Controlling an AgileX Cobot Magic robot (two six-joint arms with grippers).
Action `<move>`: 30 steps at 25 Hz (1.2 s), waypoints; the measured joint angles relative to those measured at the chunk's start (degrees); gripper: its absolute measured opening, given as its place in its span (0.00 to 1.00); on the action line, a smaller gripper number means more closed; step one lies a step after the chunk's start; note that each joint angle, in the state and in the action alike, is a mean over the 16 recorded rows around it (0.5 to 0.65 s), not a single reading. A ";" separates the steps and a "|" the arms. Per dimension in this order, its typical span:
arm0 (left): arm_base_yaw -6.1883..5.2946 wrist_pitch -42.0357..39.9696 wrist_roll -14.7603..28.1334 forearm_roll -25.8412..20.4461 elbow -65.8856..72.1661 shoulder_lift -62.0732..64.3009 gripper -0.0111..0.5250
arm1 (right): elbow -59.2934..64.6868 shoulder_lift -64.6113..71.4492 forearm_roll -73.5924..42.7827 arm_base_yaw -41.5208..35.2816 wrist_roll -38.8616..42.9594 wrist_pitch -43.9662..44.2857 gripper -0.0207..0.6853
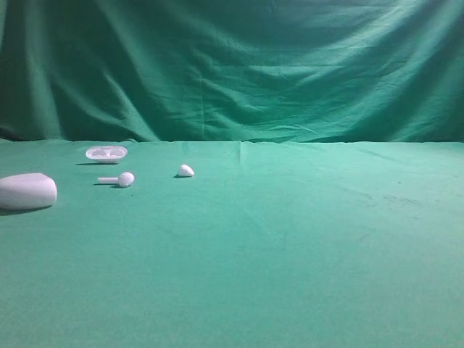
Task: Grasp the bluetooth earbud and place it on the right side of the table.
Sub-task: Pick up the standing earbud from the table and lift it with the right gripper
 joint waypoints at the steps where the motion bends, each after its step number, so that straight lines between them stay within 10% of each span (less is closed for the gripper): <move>1: 0.00 0.00 0.00 0.00 0.00 0.00 0.02 | 0.00 0.00 0.00 0.00 0.00 0.00 0.03; 30: 0.00 0.00 0.00 0.00 0.00 0.00 0.02 | -0.09 0.01 9.41 0.00 4.53 -15.23 0.03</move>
